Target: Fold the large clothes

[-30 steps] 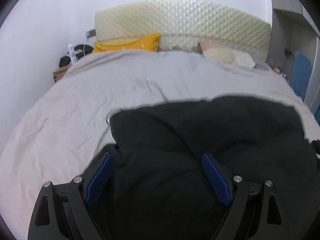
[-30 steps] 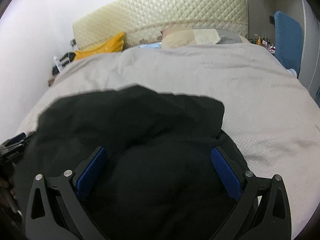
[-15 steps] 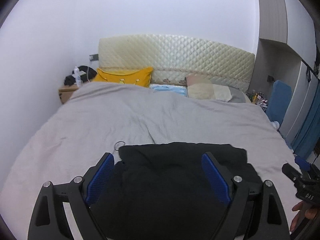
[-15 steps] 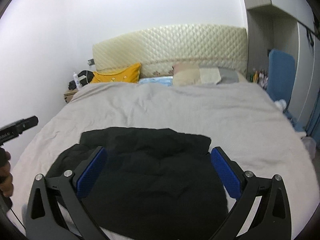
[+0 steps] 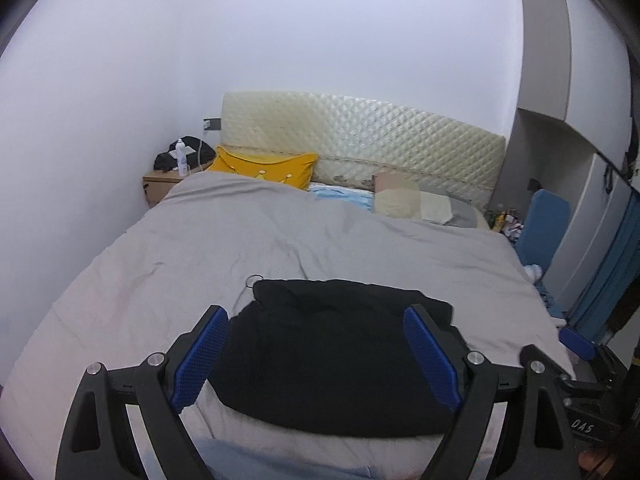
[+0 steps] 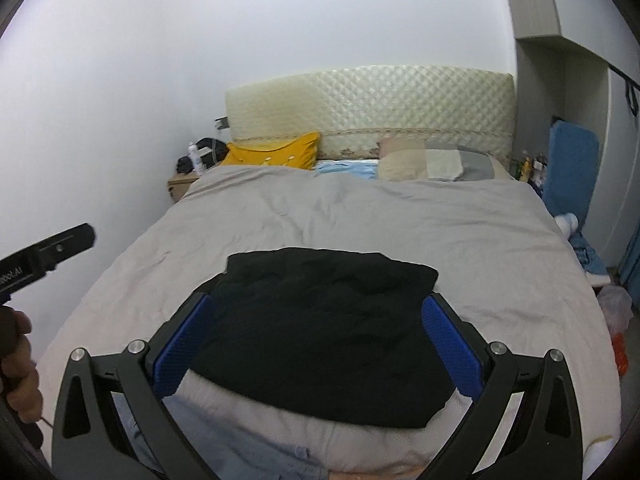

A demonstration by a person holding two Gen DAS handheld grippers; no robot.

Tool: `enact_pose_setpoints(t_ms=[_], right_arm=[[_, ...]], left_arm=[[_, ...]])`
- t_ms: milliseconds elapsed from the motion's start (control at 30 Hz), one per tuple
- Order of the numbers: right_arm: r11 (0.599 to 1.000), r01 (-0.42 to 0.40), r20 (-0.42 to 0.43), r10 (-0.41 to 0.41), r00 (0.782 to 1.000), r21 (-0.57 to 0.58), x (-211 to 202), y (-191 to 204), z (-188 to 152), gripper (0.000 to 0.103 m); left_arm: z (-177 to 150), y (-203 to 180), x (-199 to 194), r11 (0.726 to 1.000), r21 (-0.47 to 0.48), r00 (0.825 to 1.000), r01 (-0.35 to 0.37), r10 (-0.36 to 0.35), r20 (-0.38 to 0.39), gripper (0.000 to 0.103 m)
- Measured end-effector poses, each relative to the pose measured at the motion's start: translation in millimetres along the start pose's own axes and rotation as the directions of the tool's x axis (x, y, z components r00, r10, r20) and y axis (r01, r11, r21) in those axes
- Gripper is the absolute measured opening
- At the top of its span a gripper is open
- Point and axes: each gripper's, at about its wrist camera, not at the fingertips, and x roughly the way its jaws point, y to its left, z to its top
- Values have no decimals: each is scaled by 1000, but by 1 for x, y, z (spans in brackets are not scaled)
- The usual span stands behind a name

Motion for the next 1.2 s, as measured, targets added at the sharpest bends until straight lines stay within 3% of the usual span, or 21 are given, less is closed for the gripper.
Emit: enact_pose_setpoints(t_ms=[167, 333, 433, 700, 1033, 1200], right_arm=[[998, -11, 45, 14, 999, -65, -35, 29, -9, 103], [997, -31, 80, 37, 996, -76, -62, 42, -35, 103], [997, -33, 101, 39, 994, -63, -71, 43, -52, 103], [1000, 11, 120, -9, 993, -20, -77, 37, -102, 103], [998, 57, 140, -58, 988, 8, -65, 29, -132, 103], [997, 74, 128, -76, 989, 21, -52, 27, -149, 103]], left_arm=[[-6, 12, -32, 1000, -8, 999, 27, -26, 41, 89], [-18, 14, -55, 998, 55, 995, 28, -33, 90, 89], [-26, 27, -59, 999, 24, 993, 48, -51, 106, 89], [-67, 51, -38, 999, 9, 999, 38, -38, 10, 89], [-124, 53, -2, 999, 18, 999, 41, -40, -28, 89], [-148, 54, 12, 1000, 6, 1000, 16, -16, -5, 89]])
